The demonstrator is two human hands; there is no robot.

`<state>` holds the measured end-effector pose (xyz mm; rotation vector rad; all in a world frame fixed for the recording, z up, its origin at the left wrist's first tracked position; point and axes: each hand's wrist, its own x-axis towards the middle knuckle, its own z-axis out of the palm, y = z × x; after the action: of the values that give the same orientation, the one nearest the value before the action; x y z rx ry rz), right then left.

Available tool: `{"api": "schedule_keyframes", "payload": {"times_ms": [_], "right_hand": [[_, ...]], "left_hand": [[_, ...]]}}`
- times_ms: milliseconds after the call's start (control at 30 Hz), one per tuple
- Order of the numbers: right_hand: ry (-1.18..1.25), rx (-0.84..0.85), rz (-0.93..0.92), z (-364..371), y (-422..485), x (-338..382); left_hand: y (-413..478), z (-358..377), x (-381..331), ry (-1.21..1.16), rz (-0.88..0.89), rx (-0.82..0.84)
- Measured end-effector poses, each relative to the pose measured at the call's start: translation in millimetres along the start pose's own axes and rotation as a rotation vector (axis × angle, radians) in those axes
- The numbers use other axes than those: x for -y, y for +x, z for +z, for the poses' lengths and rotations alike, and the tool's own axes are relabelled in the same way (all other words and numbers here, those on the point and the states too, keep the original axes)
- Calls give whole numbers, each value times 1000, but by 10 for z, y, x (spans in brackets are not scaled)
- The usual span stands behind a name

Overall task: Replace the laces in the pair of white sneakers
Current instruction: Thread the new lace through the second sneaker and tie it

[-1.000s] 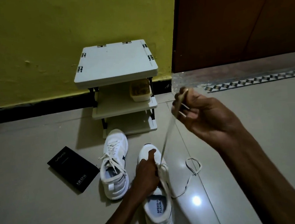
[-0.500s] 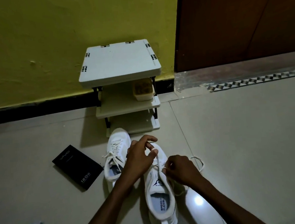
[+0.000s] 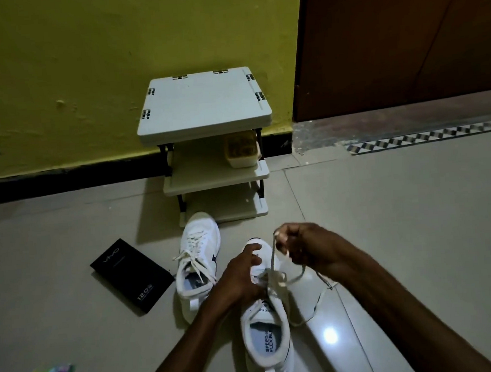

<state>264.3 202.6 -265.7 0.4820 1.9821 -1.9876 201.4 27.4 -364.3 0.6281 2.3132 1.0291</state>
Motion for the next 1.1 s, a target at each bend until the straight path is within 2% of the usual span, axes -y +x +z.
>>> {"api": "schedule_keyframes", "payload": {"times_ms": [67, 233, 300, 367, 433, 467, 533, 600, 633, 667, 767, 833, 867, 967, 1100], "right_hand": [[73, 22, -80, -67, -91, 263], [-53, 85, -97, -73, -173, 187], [-233, 129, -97, -141, -179, 74], [-654, 218, -60, -220, -153, -81], [-1125, 403, 116, -194, -104, -332], [-1264, 469, 267, -173, -82, -474], [-1268, 524, 565, -163, -64, -672], [-1029, 428, 735, -234, -55, -739], [-938, 336, 737, -308, -57, -769], [-930, 245, 670, -381, -49, -778], [-1217, -99, 285, -531, 30, -912], [-1213, -297, 169, -579, 114, -1016], [-1188, -358, 179, -579, 154, -1063], [-1174, -378, 224, -548, 247, -1201], [-1109, -427, 127, -514, 325, -1227]], "left_hand": [[-19, 23, 31, -28, -14, -38], [-48, 54, 59, 33, 9, -133], [-60, 88, 38, 67, 19, -180], [-59, 102, 32, 67, 23, -198], [-56, 84, 39, 36, 22, -169], [-55, 71, 26, 17, 16, -152], [-57, 35, 13, -8, -6, -127], [-60, 15, 6, -27, -16, -117], [-62, 20, -3, -24, -14, -113], [-69, 23, -12, -4, -6, -114], [-82, 31, -17, 61, 15, -130], [-97, 38, -36, 48, -11, -148], [-112, 41, -45, 33, -33, -164], [-162, 34, -49, -7, -93, -203], [-219, -4, -16, -11, -137, -148]]}}
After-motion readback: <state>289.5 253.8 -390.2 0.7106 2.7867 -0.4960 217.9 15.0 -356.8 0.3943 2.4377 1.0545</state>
